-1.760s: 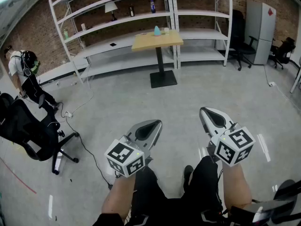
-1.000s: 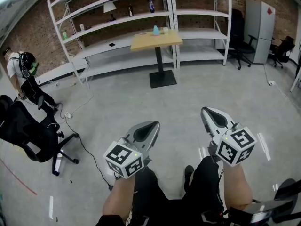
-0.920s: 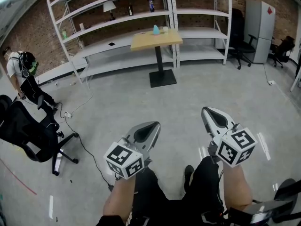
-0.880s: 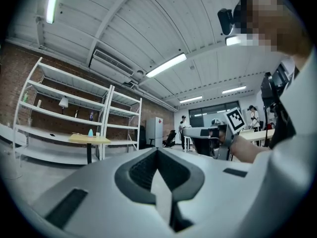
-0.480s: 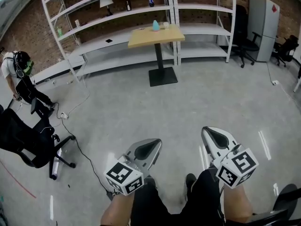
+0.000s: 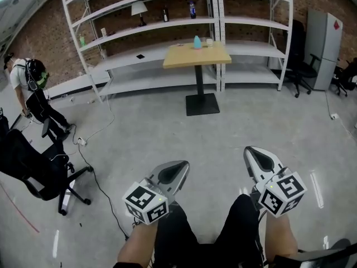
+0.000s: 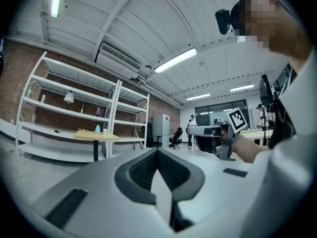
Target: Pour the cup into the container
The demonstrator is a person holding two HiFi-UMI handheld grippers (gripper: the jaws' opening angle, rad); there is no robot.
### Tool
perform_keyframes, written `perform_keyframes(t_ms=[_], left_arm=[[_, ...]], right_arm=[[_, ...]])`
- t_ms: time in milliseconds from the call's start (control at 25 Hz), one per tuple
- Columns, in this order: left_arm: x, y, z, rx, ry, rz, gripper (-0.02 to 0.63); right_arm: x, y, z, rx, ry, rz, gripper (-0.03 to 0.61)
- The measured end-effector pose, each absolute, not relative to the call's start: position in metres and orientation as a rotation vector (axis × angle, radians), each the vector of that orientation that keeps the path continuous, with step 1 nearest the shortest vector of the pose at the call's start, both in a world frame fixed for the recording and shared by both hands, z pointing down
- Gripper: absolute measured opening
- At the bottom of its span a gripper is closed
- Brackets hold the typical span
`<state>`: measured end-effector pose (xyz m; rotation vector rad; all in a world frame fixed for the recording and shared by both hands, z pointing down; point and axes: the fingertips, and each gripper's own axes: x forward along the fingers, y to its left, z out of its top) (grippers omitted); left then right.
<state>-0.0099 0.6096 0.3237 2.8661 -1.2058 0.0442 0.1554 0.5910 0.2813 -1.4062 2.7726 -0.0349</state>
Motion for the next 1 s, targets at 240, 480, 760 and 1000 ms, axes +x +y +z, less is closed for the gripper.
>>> perform_keyframes(t_ms=[240,480,760,1000], left_arm=[[-0.021,0.566,0.310,2.889,-1.242,0.021,0.002],[-0.017,0.492,0.330,2.855,-1.189,0.030,0.002],[-0.008,0.409,0.318,2.899,-1.155,0.066,0.002],[-0.024,0.333,0.316,2.905,-1.172,0.046,0.002]], right_arm=[[0.146,0.548,0.285,-1.386,2.818,-0.048,0.000],[0.145,0.490,0.306,-1.401,2.795,-0.104,0.000],[0.149,0.400,0.299,-1.413,2.741,-0.099,0.000],[0.132,0.323,0.290,-1.410,2.737,-0.048,0.000]])
